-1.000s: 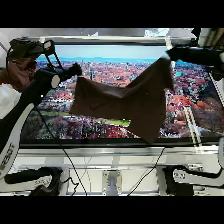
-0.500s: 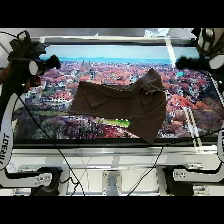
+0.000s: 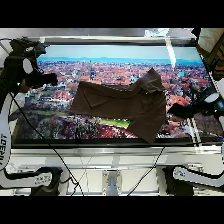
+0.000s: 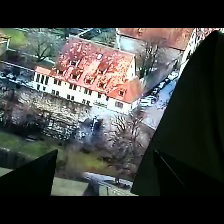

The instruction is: Fold the shirts.

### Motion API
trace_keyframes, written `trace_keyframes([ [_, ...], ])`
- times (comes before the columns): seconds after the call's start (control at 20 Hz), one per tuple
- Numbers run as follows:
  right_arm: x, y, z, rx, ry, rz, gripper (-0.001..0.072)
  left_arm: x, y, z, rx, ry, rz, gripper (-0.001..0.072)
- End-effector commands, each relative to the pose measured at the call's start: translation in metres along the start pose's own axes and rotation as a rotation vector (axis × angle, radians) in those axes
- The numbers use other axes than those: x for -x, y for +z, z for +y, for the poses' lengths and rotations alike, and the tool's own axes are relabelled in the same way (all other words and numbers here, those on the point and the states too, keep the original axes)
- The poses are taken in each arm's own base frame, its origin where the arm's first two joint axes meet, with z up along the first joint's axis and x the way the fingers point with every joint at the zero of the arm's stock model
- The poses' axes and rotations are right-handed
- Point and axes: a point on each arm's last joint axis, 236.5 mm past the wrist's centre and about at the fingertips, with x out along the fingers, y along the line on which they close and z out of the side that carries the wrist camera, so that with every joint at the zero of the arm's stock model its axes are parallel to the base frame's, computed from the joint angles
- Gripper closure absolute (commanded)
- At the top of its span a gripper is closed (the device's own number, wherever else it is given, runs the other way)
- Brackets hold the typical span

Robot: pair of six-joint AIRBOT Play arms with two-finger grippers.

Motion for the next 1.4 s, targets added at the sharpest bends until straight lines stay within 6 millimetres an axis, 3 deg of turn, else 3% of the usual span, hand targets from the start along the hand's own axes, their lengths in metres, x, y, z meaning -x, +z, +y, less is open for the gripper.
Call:
trace_keyframes([
  [0.0, -0.03, -0.023, 0.003, -0.103, 0.068, -0.015, 0.0229, 0.002, -0.008, -0.014, -0.01, -0.06, 0.035, 0.0013],
  [0.35, -0.056, -0.004, 0.007, -0.223, 0.154, -0.085, 0.0246, 0.003, -0.011, -0.031, 0.0, -0.126, 0.044, 0.0013],
  [0.4, -0.061, -0.002, 0.012, -0.234, 0.187, -0.088, 0.0288, 0.004, -0.011, -0.034, -0.008, -0.134, 0.044, 0.0013],
  [0.5, -0.064, 0.004, 0.022, -0.249, 0.246, -0.104, 0.0442, 0.004, -0.012, -0.038, -0.011, -0.141, 0.046, 0.0013],
  [0.6, -0.061, 0.01, 0.033, -0.236, 0.292, -0.121, 0.0678, 0.004, -0.012, -0.039, -0.018, -0.144, 0.046, 0.0013],
  [0.75, -0.055, 0.009, 0.043, -0.221, 0.328, -0.117, 0.0682, 0.004, -0.014, -0.038, -0.074, -0.142, 0.049, 0.0013],
  [1.0, -0.044, -0.001, 0.058, -0.182, 0.37, -0.081, 0.0682, -0.012, -0.042, -0.016, -0.139, -0.063, 0.153, 0.0017],
  [1.15, -0.038, -0.008, 0.068, -0.165, 0.408, -0.051, 0.0682, -0.034, -0.071, -0.008, -0.032, -0.126, 0.232, 0.0045],
  [1.35, -0.037, -0.011, 0.072, -0.172, 0.422, -0.034, 0.0682, -0.045, -0.102, -0.015, 0.199, -0.375, 0.331, 0.0109],
])
